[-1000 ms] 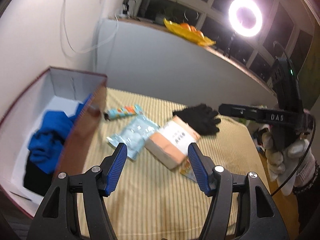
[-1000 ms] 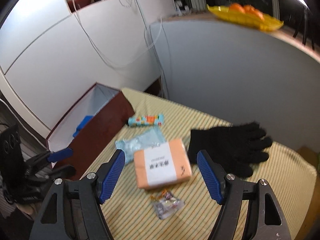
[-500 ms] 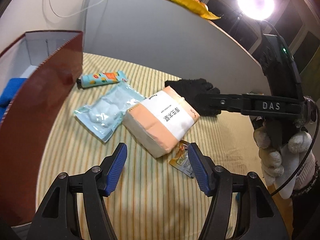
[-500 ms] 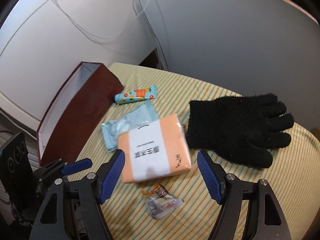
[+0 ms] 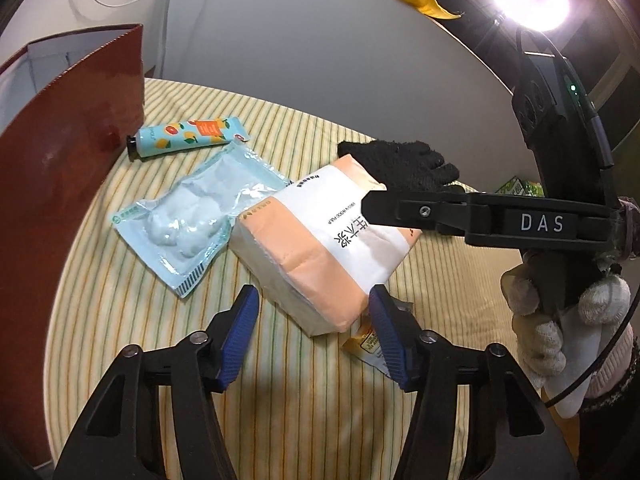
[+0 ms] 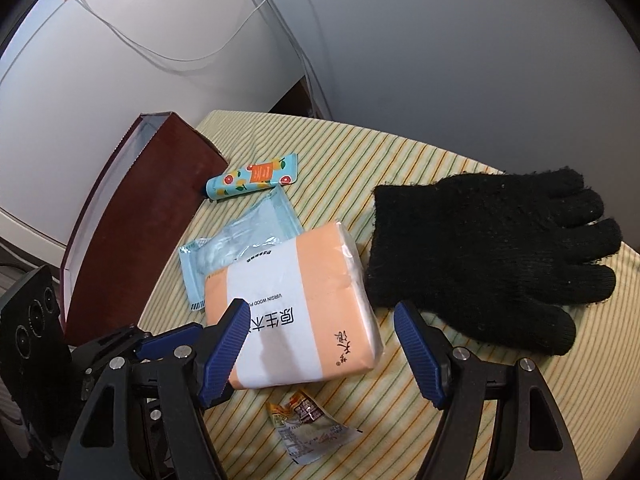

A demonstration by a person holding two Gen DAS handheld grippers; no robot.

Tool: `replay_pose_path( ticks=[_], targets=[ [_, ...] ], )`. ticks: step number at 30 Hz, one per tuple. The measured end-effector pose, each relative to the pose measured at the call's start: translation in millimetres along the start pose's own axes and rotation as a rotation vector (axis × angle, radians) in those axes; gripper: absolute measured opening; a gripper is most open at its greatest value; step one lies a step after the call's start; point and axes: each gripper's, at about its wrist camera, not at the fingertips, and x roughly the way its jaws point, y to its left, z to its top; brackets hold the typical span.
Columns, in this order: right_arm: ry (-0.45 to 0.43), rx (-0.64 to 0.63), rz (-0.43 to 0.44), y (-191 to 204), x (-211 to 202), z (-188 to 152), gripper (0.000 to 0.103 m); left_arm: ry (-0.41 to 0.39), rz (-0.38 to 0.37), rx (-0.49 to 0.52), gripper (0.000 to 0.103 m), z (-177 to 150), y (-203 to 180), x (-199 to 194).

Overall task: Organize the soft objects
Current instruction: 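Grasp the tissue pack with the left gripper and lift it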

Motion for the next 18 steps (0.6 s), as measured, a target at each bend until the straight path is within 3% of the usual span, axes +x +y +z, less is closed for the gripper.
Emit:
replay_pose_path(
  ticks=[4,8,18],
  targets=[
    [0.012,-0.002,0.004,2,5,-2,0.069,0.011,-0.014,-0.004,0.048,1,0,5],
    [0.026,-0.005,-0.006,4,10,-5,0.059,0.015,-0.025,-0.003,0.040,1,-3,9],
    [0.010,-0.012,-0.033,9,-1,-14,0.048,-0.012,-0.016,0.019,0.039,0,-9,4]
  ],
)
